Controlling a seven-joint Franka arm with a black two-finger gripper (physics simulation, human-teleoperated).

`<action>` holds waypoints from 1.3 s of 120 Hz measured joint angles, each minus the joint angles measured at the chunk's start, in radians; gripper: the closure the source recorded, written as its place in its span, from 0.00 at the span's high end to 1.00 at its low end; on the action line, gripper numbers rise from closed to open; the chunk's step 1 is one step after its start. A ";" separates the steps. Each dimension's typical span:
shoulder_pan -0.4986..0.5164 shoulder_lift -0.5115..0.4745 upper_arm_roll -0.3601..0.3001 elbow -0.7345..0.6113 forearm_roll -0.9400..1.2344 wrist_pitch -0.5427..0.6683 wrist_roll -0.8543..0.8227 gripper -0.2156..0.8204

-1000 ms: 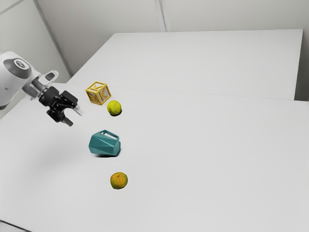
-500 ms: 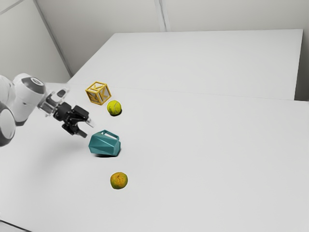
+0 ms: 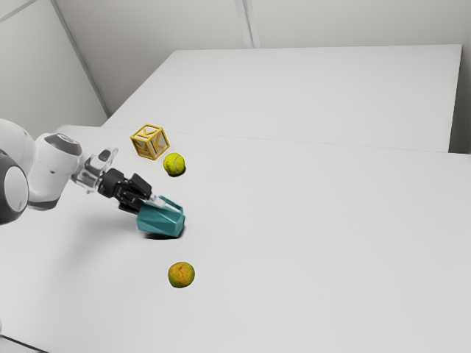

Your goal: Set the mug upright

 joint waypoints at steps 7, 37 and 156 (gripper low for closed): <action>0.000 -0.004 0.000 0.002 -0.001 -0.004 0.007 0.25; 0.000 -0.050 -0.015 -0.001 -0.002 -0.045 0.031 0.09; -0.019 -0.281 -0.438 -0.083 0.888 0.456 -0.349 0.04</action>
